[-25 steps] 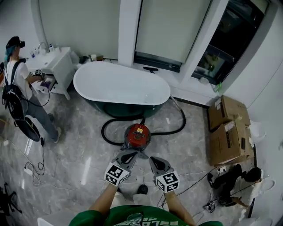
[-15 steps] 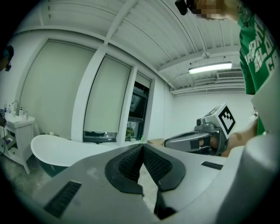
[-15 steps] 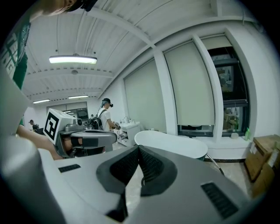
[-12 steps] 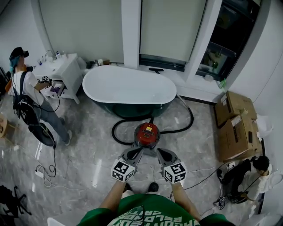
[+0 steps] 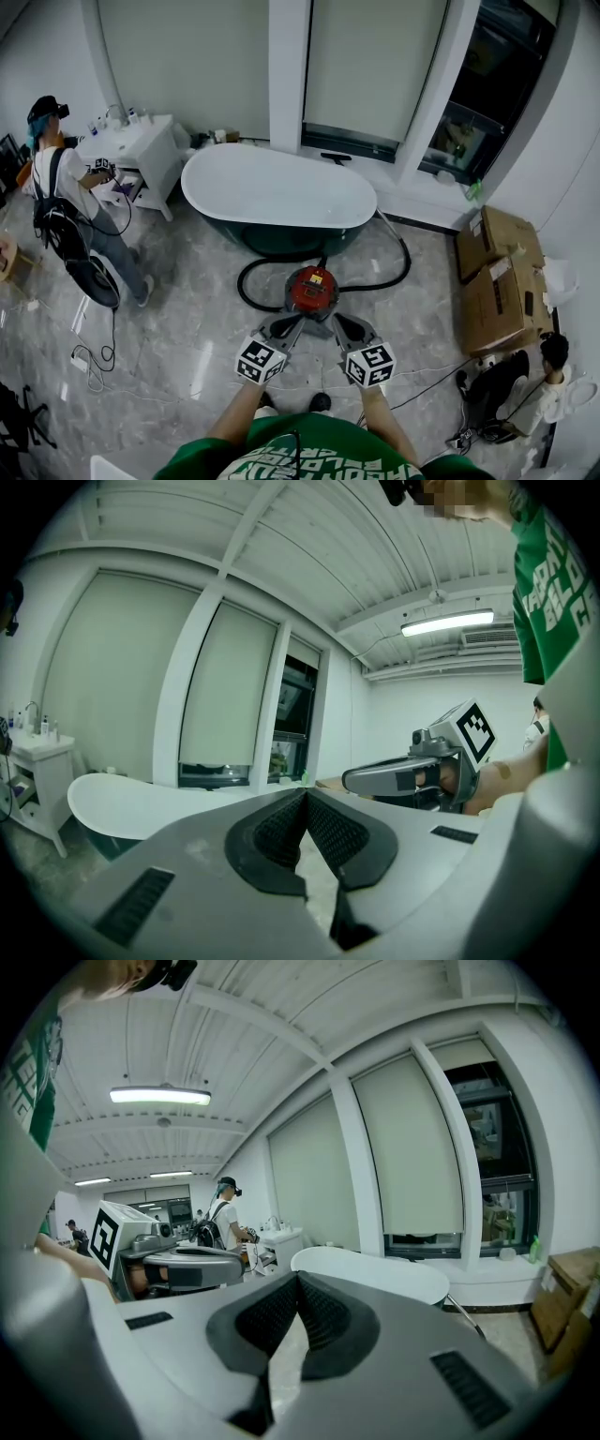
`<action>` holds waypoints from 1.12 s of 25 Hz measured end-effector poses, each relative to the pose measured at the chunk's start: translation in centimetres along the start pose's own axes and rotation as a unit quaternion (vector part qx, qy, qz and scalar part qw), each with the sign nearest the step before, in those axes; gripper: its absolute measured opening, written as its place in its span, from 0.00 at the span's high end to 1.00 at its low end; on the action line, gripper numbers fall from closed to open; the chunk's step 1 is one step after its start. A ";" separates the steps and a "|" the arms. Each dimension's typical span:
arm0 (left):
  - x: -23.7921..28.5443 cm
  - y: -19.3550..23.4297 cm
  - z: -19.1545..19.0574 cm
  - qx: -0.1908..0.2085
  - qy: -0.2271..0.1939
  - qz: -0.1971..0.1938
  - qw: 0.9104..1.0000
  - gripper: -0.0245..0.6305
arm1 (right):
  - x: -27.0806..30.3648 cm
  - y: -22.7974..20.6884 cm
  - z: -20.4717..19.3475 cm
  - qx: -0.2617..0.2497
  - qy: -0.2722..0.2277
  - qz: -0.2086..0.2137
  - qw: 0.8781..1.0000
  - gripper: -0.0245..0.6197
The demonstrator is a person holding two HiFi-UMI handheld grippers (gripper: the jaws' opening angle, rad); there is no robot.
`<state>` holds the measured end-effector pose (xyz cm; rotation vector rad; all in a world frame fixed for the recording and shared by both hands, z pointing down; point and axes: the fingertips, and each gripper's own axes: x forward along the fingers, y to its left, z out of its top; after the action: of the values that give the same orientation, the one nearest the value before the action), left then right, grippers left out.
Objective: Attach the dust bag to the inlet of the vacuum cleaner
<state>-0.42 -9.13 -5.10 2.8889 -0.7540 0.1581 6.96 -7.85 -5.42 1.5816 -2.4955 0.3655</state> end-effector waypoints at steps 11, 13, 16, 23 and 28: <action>-0.6 0.3 -0.3 -0.009 -0.004 0.010 1.000 0.96 | 0.3 0.5 0.0 -0.003 0.001 0.005 1.000 0.95; -0.8 0.3 -0.8 -0.016 -0.003 0.012 1.000 0.96 | 0.4 0.5 -0.3 0.000 0.003 0.004 1.000 0.95; -1.0 0.3 -1.3 -0.022 -0.001 0.015 1.000 0.96 | 0.3 0.6 -0.8 0.002 0.007 0.004 1.000 0.95; -1.0 0.1 -2.0 -0.030 -0.001 0.011 0.999 0.96 | 0.2 0.8 -1.3 0.008 0.010 0.001 1.000 0.95; -1.3 0.0 -2.4 -0.037 -0.002 0.010 0.999 0.96 | 0.1 1.0 -1.5 0.007 0.010 0.002 1.000 0.95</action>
<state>-1.66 -8.07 -2.90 2.8135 -0.7735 0.1247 6.00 -7.05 -4.06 1.5701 -2.4881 0.3977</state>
